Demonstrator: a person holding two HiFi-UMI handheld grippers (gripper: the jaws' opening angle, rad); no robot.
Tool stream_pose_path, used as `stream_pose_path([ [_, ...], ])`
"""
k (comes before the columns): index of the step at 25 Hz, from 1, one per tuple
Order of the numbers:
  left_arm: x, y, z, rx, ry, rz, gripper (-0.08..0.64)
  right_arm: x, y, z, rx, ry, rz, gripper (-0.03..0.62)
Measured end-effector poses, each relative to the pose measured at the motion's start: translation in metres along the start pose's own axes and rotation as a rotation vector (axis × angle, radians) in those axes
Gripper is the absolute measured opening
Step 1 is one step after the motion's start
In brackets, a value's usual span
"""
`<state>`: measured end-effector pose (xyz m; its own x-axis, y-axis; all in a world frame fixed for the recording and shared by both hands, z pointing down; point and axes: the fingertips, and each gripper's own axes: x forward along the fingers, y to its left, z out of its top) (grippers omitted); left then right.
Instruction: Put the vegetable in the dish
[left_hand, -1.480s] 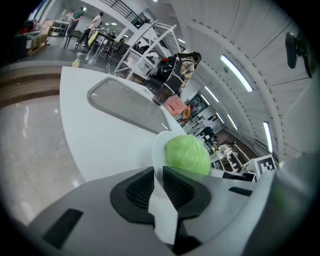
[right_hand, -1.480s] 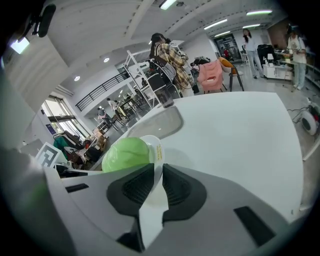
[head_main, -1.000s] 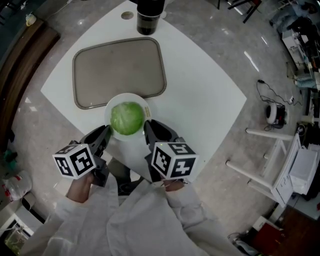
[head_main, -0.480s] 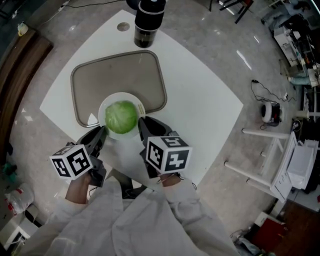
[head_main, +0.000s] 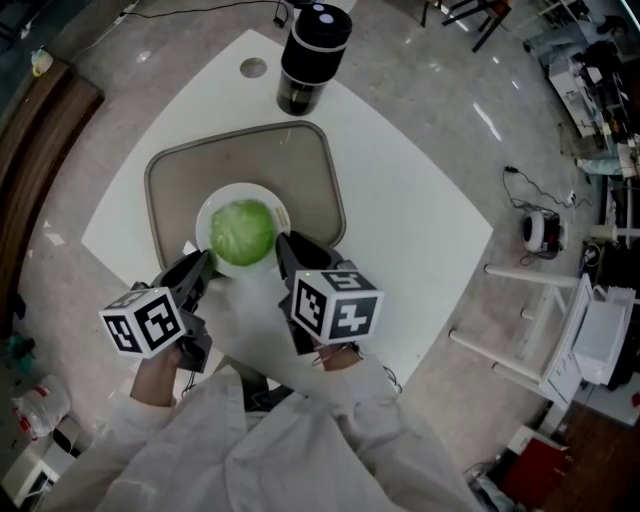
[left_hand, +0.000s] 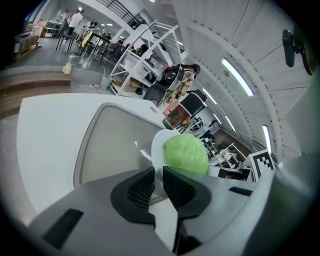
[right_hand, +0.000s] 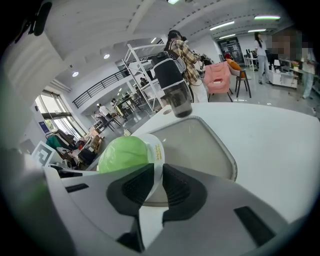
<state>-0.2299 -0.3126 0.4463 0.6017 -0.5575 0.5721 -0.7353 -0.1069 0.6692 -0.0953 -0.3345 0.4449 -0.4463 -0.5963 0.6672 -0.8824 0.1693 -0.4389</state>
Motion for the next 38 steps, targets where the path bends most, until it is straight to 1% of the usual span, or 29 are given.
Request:
stream_pose_path([
  [4,0.016,0.01,0.015,-0.004,0.005,-0.005,0.048,0.019,-0.005,0.011,0.015,0.002,-0.006,0.063],
  [10,0.028,0.025,0.029,0.003,0.02,0.01,0.048,0.042,-0.008,0.012,0.054,0.013,-0.014,0.063],
  [16,0.04,0.034,0.033,0.002,0.029,0.018,0.048,0.056,-0.015,0.013,0.06,0.025,-0.02,0.063],
  [20,0.045,0.034,0.033,0.016,0.039,0.018,0.048,0.06,-0.02,0.011,0.078,0.028,-0.026,0.063],
  [32,0.053,0.039,0.035,0.037,0.064,0.047,0.048,0.069,-0.023,0.014,0.055,0.046,-0.047,0.064],
  [38,0.057,0.038,0.032,0.06,0.094,0.058,0.049,0.072,-0.026,0.013,0.008,0.088,-0.062,0.064],
])
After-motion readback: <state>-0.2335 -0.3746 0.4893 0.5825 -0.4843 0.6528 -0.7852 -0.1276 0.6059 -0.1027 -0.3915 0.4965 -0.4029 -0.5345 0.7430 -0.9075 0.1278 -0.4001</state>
